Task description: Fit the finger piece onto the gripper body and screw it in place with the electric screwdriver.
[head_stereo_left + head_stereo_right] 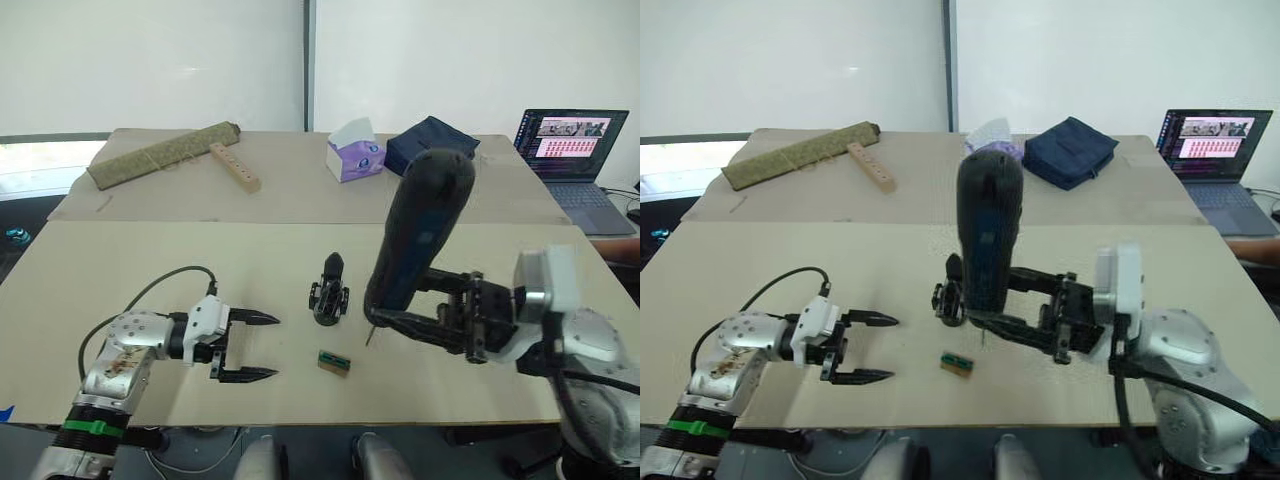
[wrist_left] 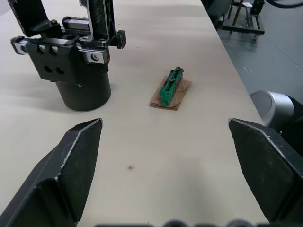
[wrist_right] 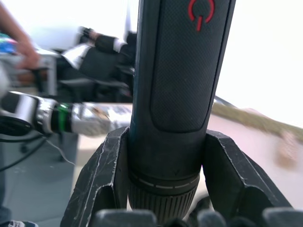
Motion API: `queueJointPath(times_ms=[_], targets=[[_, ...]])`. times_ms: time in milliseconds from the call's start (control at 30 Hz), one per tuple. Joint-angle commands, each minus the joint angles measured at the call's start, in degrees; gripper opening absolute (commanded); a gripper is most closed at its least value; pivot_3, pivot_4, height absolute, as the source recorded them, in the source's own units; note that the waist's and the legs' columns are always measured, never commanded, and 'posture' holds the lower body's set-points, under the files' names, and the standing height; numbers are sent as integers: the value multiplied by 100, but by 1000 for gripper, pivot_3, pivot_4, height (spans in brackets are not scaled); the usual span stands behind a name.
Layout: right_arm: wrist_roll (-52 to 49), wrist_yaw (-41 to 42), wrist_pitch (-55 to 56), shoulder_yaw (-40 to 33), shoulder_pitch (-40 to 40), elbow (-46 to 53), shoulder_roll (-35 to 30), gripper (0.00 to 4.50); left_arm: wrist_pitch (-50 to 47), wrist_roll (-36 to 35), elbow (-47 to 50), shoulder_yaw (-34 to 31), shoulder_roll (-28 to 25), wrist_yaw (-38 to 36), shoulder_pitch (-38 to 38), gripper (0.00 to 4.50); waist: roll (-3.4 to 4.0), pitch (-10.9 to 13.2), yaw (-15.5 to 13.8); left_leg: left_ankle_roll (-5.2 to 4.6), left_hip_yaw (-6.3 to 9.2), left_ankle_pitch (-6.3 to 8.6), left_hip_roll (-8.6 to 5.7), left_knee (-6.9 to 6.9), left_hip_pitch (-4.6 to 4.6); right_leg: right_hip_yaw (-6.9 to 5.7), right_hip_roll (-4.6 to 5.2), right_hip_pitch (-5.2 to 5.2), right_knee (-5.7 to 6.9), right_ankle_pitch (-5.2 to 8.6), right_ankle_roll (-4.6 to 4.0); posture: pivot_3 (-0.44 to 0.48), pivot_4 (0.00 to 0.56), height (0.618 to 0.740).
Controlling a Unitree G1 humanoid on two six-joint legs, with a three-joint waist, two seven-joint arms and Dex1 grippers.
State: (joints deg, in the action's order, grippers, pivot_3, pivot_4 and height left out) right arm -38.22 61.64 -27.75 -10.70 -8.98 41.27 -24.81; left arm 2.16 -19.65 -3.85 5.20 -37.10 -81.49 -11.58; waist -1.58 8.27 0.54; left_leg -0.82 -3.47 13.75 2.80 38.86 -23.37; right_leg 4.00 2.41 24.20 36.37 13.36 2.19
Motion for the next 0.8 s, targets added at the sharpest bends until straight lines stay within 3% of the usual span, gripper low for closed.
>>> queueJointPath(times_ms=[33,167,433,800], targets=[[239,218,783,392,-13,-269,34,1824,163,253,-104,252,214,200,-253,4500,-1,0,-8,0,0,0,-1,2,-2,0,0,2,2,0,0,0,150,740],[305,339,1108,747,-50,-562,25,1824,498,618,-489,549,248,158,-392,4500,-1,0,9,0,-1,0,-2,7,3,1,0,2,15,2,-4,0,150,740],[280,300,1437,957,-27,-759,-98,1824,49,651,-158,863,812,731,-287,4500,-1,1,18,0,5,0,-1,5,9,-1,-2,7,44,12,-10,0,150,740],[457,274,1764,1219,148,-906,-167,1824,-113,938,-124,1347,931,770,-413,4500,-1,0,-5,0,5,0,-4,6,13,0,0,2,42,13,-9,0,150,740]])
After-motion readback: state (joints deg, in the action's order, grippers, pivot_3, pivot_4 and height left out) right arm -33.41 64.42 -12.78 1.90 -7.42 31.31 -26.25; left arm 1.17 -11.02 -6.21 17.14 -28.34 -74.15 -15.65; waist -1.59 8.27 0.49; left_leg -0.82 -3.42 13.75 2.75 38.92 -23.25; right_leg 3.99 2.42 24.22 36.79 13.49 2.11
